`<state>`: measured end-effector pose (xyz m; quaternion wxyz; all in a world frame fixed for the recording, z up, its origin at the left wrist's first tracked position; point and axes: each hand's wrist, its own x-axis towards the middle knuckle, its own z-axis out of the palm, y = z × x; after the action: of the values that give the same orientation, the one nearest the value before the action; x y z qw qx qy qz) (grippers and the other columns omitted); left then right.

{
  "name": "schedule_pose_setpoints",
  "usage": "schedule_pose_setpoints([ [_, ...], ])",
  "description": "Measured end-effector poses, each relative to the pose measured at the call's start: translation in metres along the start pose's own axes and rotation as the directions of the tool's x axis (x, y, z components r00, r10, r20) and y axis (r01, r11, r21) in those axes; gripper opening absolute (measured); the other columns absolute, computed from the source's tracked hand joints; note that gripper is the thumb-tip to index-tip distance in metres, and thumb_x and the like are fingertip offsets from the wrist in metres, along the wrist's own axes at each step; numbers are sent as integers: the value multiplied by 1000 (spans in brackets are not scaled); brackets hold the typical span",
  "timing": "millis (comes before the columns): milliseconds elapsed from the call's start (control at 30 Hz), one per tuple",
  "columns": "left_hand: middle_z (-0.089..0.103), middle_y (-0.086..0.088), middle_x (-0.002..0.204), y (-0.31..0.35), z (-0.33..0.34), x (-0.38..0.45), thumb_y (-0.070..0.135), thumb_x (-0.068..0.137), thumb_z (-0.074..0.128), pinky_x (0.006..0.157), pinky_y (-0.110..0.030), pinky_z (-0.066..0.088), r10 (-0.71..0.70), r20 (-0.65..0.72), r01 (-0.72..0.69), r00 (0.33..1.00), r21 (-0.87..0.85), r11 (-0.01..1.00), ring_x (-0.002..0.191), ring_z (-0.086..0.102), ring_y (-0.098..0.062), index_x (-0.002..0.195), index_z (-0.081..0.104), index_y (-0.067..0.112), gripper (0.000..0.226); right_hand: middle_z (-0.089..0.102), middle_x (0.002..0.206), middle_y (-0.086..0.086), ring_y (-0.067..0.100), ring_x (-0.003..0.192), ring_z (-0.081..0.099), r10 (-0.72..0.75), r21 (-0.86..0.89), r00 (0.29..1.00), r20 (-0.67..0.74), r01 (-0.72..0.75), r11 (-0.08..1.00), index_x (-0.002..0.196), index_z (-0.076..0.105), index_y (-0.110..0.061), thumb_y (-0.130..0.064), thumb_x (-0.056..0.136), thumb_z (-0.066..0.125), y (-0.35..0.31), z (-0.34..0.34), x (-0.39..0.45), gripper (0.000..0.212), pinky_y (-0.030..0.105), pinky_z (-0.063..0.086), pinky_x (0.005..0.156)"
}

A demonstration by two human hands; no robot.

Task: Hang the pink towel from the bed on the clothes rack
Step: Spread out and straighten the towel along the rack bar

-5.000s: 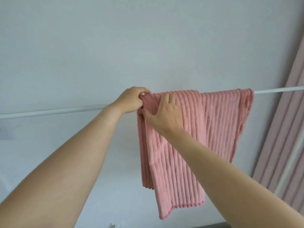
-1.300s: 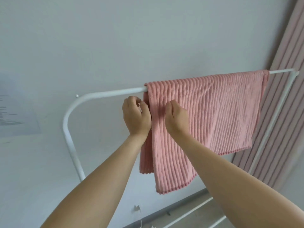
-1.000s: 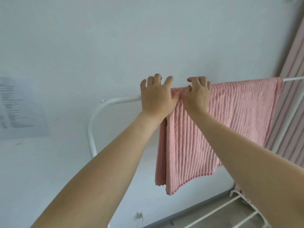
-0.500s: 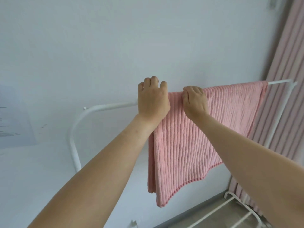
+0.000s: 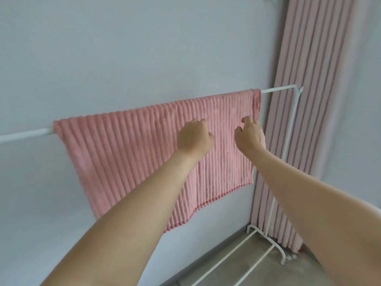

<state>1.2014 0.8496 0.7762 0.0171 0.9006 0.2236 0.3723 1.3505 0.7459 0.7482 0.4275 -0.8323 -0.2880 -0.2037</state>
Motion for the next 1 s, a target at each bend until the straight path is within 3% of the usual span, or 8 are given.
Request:
schedule_pose_setpoints([
  [100,63,-5,88,48,60,17,20,87,46,61,-31,40,-143,59,148,988,-89,985,83,62,-27,96,61,8,21,55,131,13,33,109,56,32,-11,997,75,-31,999,132,49,-7,-16,95,40,70,-19,24,39,33,40,77],
  [200,62,-5,87,84,110,27,22,88,48,63,-31,37,-271,93,281,958,-127,951,82,60,-28,96,60,8,20,58,125,13,32,100,58,31,-3,988,149,-31,1000,129,49,-8,-16,94,39,123,-25,43,37,34,42,73],
  [333,64,-10,102,136,168,48,27,91,48,72,-37,48,-349,95,359,932,-131,924,92,60,-32,108,59,7,29,62,112,10,25,81,56,84,50,968,236,-98,994,130,50,-11,-18,94,36,188,-28,78,39,30,42,65],
  [533,61,-13,110,189,249,112,25,90,57,80,-41,49,-426,-101,403,899,-185,896,100,59,-34,112,56,5,29,62,94,5,18,70,54,78,143,947,312,-128,981,103,57,-12,-14,89,35,259,3,158,26,34,52,63],
  [633,57,-17,112,195,291,141,25,82,68,81,-46,49,-398,-289,364,871,-167,916,102,55,-36,116,55,2,43,61,101,2,15,75,56,50,216,929,367,-137,967,110,58,-16,-12,90,35,281,34,205,31,27,48,58],
  [733,54,-18,116,193,329,171,34,71,79,85,-46,47,-400,-465,397,790,-109,911,104,53,-36,124,54,2,66,62,114,2,24,92,64,39,345,867,497,-239,908,124,58,-16,-9,92,35,290,67,245,40,42,59,79],
  [833,50,-21,124,189,357,201,50,62,83,89,-49,43,-455,-510,525,730,-8,851,108,51,-40,132,52,8,87,64,108,3,23,91,66,-108,463,782,614,-246,851,128,58,-13,-8,94,40,286,98,273,38,40,62,74],
  [1000,53,-19,122,181,375,230,26,62,83,86,-45,44,-474,-633,649,612,58,759,107,53,-37,127,57,10,72,59,127,7,26,107,64,-376,617,563,736,-331,714,139,48,-16,-4,91,53,274,137,307,50,44,61,74],
])
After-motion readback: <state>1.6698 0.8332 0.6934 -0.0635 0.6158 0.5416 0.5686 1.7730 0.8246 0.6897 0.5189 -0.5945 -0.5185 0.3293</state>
